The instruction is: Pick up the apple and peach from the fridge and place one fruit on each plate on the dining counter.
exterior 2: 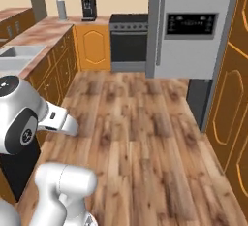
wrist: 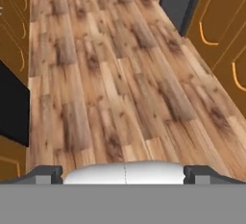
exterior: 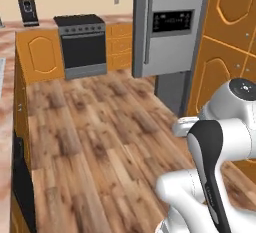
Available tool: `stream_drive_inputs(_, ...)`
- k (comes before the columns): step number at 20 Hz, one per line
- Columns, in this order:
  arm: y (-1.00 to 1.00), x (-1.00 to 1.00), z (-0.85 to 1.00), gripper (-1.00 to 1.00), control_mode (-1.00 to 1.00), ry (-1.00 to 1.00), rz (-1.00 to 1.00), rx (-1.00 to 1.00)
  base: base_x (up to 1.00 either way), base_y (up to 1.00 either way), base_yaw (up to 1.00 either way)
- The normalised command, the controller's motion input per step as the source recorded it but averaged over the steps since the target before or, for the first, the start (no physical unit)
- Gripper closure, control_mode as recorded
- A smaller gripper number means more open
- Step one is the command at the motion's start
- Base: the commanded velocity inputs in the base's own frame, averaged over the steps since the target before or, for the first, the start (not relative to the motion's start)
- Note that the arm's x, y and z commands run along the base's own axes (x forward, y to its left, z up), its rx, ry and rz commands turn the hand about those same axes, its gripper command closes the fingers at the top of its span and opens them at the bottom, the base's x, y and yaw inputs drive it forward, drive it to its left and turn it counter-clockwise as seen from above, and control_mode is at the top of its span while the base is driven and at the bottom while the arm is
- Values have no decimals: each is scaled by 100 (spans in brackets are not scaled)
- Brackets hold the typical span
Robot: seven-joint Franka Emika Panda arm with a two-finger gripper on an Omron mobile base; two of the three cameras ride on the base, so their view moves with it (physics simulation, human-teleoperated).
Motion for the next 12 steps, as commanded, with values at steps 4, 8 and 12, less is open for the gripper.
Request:
stream_drive_inputs(4, 0, 0, 0, -100, 100, 0, 0, 0, 100, 0, 22)
stream_drive_inputs(8, 0, 0, 0, -100, 100, 0, 0, 0, 100, 0, 7)
stream_drive_inputs(12, 0, 0, 0, -100, 100, 0, 0, 0, 99, 0, 0)
